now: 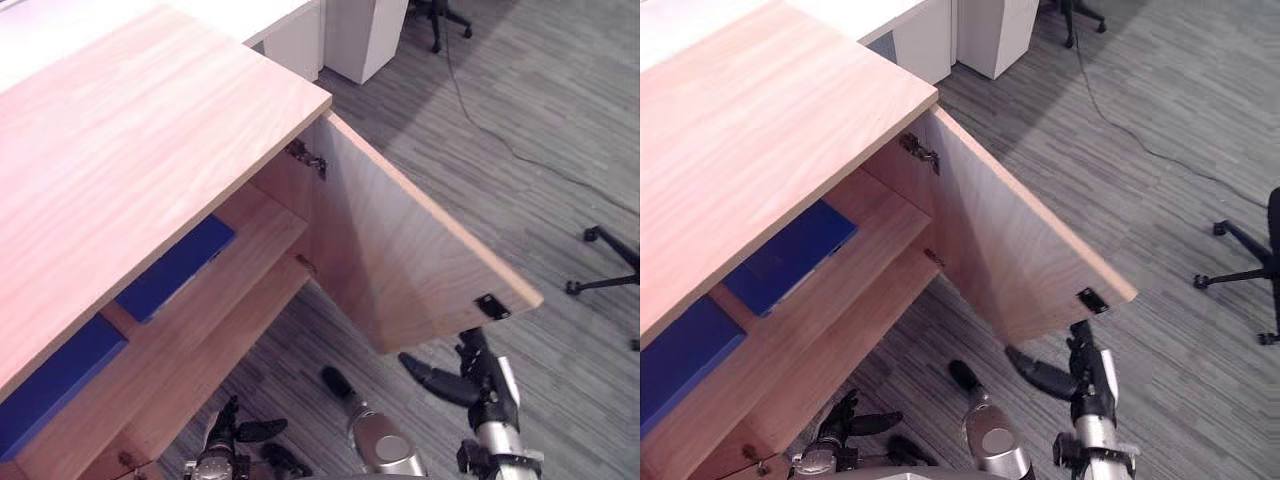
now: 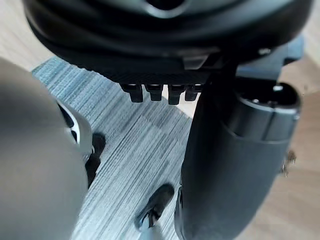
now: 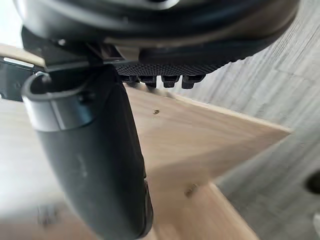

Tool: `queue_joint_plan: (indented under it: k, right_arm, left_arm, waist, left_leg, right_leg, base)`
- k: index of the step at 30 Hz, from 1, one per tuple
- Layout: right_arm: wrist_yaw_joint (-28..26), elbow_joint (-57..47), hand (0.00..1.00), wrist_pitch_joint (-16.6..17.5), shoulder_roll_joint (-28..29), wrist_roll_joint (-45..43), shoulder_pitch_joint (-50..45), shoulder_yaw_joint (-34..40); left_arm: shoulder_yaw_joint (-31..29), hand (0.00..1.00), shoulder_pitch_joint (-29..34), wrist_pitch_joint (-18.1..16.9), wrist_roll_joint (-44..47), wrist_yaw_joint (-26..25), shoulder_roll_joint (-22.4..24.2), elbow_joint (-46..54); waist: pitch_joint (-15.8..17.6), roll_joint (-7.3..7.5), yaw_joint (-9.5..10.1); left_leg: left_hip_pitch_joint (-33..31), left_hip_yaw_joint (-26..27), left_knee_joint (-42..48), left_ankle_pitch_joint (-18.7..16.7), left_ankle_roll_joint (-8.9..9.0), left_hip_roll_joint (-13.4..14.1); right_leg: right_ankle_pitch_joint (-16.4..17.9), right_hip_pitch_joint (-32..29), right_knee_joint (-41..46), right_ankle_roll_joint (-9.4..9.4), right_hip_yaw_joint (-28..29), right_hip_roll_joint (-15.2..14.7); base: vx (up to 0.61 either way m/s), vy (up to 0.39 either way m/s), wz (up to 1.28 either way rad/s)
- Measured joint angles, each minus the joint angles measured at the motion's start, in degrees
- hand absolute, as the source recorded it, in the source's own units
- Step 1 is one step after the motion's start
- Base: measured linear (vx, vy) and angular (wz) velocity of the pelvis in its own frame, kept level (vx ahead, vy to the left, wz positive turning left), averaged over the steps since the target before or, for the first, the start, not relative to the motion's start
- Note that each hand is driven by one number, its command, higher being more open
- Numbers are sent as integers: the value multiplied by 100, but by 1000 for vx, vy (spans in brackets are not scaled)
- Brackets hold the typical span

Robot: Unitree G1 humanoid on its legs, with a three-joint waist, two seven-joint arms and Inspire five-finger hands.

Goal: Walk over to the cabinet, pick up the folder, carry it to the office cabinet, place the folder inside the office cabinet, then close the office cabinet door

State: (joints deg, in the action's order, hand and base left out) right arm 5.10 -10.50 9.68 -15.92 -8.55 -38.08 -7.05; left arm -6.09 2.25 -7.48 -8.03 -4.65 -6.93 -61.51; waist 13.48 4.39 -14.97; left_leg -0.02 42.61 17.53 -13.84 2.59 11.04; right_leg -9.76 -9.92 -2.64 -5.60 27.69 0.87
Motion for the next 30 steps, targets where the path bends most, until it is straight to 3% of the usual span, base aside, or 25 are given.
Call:
queue_joint_plan:
  k: [4, 7, 9, 14, 18, 21, 24, 27, 30]
  right_arm:
    - [-142, 1, 100, -16, -851, 452, -114, -353]
    - [-417, -4, 100, -24, -1202, 704, 27, -793]
    - [-596, -4, 100, -31, -1294, 891, 374, -1236]
    - [-764, 177, 100, -59, -1062, 1330, 1904, -1816]
    - [-560, 1233, 100, -53, -375, 1321, 3206, -1716]
    - [-327, 1890, 100, -16, -56, 1283, 3790, -1455]
    - [0, 2325, 100, 242, 2, 1187, 3820, -1106]
    - [229, 3076, 100, 192, 2, 1060, 4321, -694]
    - [403, 3366, 100, 163, -10, 971, 4324, -413]
  left_arm:
    - [241, 100, -41, 7, -99, 7, -131, -86]
    - [347, 100, -101, 15, -98, 12, -160, -141]
    - [372, 100, -99, 9, -103, 6, -162, -135]
    - [364, 100, -120, 22, -89, -10, -63, 56]
    - [286, 100, -113, 83, -84, -40, -38, 91]
    - [153, 100, -85, 143, -16, -44, -7, 89]
    - [84, 100, -50, 178, 142, -92, -5, 107]
    - [93, 100, -54, 135, 150, -153, 75, 154]
    - [-26, 100, 76, 141, 405, -180, 139, 292]
  waist:
    - [-68, 107, 19]
    - [-135, 166, 282]
    - [-208, 185, 345]
    - [-345, 162, 843]
    - [-438, 83, 1117]
    - [-478, -18, 1192]
    - [-464, -38, 1201]
    - [-459, -175, 1248]
    - [-443, -327, 1266]
  left_leg:
    - [-126, -415, 58, -14, -35, -46]
    - [-259, -953, -35, 62, -86, -167]
    - [-347, -1286, -174, 210, -114, -250]
    - [-521, -2129, -779, 840, -123, -525]
    - [-243, -2723, -1736, 1433, -142, -762]
    - [-126, -3050, -2287, 1769, -185, -847]
    - [-166, -3307, -2287, 1803, -205, -899]
    - [-295, -3629, -2291, 1877, -217, -944]
    - [-482, -4042, -2292, 1975, -165, -960]
  right_leg:
    - [97, 11, 153, 52, -314, -43]
    - [164, 20, 237, 107, -817, -139]
    - [212, 19, 278, 160, -1139, -210]
    - [299, 55, 278, 204, -2014, -446]
    - [497, 270, 326, 212, -2699, -604]
    - [537, 297, 329, 156, -3049, -659]
    - [535, 396, 329, 144, -3292, -693]
    - [618, 444, 307, 72, -3599, -721]
    - [673, 498, 248, 139, -3987, -741]
  base:
    - [-63, -2, 31]
    - [-63, -22, 39]
    - [-35, -47, 79]
    - [-4, -53, 100]
    - [27, -12, 84]
    - [60, 25, 66]
    - [30, 28, 37]
    - [-32, 8, 53]
    - [-49, 3, 71]
